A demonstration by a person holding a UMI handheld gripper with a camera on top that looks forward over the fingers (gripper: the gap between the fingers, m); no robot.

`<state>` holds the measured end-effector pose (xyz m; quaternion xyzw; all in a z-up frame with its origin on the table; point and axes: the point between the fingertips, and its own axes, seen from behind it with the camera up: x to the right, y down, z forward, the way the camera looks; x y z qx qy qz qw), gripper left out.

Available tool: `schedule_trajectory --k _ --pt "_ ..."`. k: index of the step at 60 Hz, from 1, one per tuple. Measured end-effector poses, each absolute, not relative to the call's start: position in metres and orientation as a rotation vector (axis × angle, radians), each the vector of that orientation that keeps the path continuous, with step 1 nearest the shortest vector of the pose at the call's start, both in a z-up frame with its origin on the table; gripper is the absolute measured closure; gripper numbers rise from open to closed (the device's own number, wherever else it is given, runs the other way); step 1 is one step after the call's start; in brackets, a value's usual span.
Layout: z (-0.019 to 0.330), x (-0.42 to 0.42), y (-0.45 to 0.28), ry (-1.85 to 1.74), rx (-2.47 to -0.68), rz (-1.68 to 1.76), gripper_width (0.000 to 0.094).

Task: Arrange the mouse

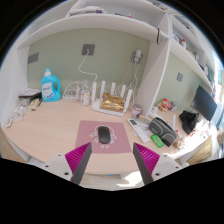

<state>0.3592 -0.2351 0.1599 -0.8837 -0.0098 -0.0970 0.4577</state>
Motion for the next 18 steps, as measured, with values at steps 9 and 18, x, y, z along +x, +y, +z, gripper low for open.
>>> schedule_trajectory --k 9,18 --pt "0.170 0.356 -0.255 -0.021 -2.169 -0.241 0.0084" --pt "0.176 0.353 -0.260 -0.023 -2.157 -0.238 0.0086"
